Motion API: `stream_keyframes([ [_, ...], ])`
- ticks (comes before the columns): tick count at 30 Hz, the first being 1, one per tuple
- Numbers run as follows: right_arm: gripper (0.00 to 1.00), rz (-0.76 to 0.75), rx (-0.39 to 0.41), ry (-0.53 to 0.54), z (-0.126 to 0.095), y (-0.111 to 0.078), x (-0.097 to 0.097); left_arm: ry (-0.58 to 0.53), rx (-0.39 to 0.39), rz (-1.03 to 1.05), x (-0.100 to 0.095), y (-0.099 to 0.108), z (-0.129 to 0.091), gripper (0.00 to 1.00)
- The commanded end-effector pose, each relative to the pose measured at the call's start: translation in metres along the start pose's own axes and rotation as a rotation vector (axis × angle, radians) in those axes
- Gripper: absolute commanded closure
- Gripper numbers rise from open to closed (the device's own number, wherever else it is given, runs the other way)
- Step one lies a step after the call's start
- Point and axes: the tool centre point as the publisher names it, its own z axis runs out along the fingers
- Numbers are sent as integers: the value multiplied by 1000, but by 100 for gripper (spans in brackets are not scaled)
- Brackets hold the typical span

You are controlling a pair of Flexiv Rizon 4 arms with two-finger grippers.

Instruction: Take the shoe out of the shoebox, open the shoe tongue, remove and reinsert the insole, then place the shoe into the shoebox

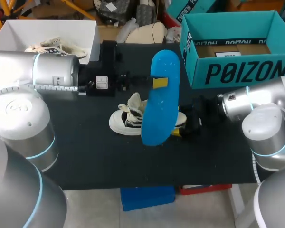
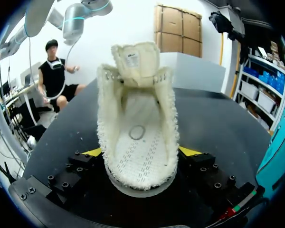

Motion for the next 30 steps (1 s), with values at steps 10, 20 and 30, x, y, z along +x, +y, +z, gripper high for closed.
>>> stream_keyframes([
  [10,100,2,2,-1,1,0,0,6,44,4,79,-33,-19,100],
  [20,100,2,2,-1,1,0,0,50,98,31,104,-44,-20,100],
  [30,0,21,167,7,-13,1,-2,50,98,31,104,-44,-20,100],
])
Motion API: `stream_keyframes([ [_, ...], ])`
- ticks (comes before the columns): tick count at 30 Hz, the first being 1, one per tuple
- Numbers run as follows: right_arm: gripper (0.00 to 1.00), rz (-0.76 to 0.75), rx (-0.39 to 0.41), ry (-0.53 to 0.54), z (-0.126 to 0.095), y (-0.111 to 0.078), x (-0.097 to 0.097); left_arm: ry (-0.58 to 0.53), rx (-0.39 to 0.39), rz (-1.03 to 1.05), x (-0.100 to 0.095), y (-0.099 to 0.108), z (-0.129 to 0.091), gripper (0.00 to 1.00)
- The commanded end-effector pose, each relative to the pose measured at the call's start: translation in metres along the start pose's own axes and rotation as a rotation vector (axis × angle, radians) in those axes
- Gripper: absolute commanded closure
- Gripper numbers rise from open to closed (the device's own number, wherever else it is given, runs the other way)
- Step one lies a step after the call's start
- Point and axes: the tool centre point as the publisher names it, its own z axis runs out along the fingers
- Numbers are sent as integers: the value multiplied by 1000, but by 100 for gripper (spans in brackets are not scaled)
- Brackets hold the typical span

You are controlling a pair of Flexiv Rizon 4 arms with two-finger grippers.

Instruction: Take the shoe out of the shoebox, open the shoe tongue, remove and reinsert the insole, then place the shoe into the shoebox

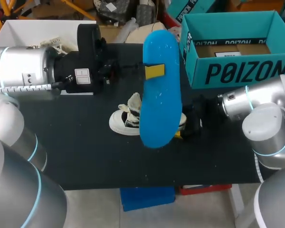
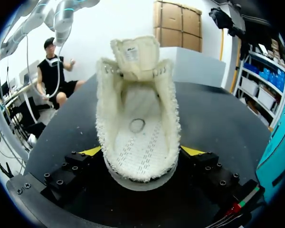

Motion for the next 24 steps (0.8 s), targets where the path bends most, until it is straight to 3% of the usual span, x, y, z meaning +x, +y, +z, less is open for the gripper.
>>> stream_keyframes([
  [1,0,8,125,7,-13,9,-2,-10,4,-1,6,2,0,100],
  [10,0,-17,473,10,-38,14,-3,-10,4,-1,6,2,0,100],
  [17,0,-46,755,-24,-46,22,-3,-10,4,-1,6,2,0,100],
  [24,0,-54,979,-83,-48,26,2,-10,4,-1,6,2,0,100],
])
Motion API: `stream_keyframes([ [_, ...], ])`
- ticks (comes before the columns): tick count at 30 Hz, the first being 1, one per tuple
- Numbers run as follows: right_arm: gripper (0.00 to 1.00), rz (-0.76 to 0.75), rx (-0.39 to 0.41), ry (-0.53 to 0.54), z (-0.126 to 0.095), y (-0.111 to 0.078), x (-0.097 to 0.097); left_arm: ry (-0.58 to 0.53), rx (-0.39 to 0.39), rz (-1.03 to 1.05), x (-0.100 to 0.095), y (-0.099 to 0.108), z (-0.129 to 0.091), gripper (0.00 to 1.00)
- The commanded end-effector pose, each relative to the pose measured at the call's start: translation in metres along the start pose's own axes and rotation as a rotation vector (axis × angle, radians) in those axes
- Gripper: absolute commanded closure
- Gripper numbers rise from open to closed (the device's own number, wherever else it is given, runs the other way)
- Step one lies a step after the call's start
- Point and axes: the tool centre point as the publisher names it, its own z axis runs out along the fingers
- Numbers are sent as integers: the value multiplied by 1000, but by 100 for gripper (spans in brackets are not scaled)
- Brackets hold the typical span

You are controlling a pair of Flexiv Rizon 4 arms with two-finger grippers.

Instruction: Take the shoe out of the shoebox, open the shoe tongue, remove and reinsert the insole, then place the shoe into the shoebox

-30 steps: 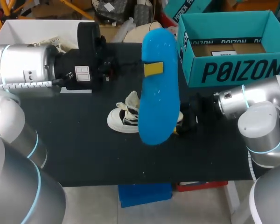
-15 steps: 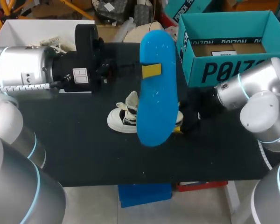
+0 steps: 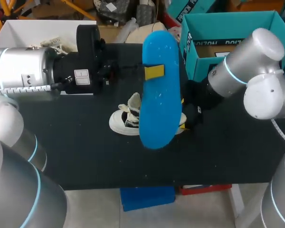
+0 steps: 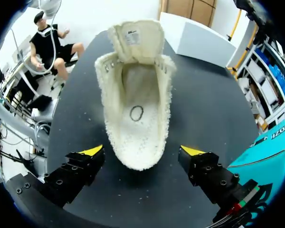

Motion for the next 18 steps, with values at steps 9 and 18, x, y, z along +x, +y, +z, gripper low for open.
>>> stream_keyframes([
  [9,0,9,661,-61,-1,-2,11,-9,2,-1,5,1,1,100],
  [18,0,-16,689,-58,2,-2,11,-9,2,-1,5,1,1,100],
])
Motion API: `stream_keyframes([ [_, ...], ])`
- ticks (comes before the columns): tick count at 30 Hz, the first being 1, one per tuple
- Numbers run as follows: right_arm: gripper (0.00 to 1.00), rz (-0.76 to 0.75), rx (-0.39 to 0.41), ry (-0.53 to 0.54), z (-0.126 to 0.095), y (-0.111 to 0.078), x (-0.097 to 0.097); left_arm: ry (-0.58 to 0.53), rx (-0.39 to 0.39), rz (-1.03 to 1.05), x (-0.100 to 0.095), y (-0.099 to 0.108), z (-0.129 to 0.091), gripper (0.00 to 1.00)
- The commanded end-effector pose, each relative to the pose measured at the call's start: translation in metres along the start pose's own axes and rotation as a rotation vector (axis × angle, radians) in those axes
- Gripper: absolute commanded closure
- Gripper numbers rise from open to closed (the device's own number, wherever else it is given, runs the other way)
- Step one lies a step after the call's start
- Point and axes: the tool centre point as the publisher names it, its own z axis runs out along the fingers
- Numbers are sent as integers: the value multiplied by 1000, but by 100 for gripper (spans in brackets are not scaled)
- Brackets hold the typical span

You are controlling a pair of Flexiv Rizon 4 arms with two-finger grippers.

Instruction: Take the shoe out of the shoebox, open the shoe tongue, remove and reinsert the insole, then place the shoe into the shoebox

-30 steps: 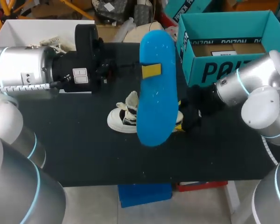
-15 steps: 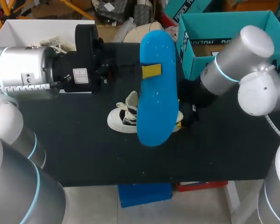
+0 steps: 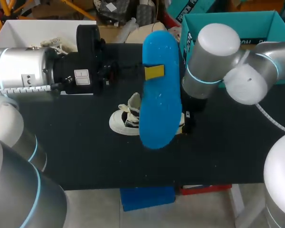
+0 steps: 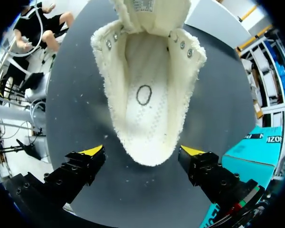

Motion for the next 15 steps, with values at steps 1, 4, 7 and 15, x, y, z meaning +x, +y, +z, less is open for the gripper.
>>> stream_keyframes([
  [1,0,-7,307,-2,1,6,-2,-9,2,-1,5,1,1,100],
  [4,0,-23,308,4,2,9,-4,-9,2,-1,5,1,1,100],
  [7,0,-31,301,7,2,12,-5,-9,2,-1,5,1,1,100],
  [15,0,-43,289,14,2,17,-9,-9,2,-1,5,1,1,100],
])
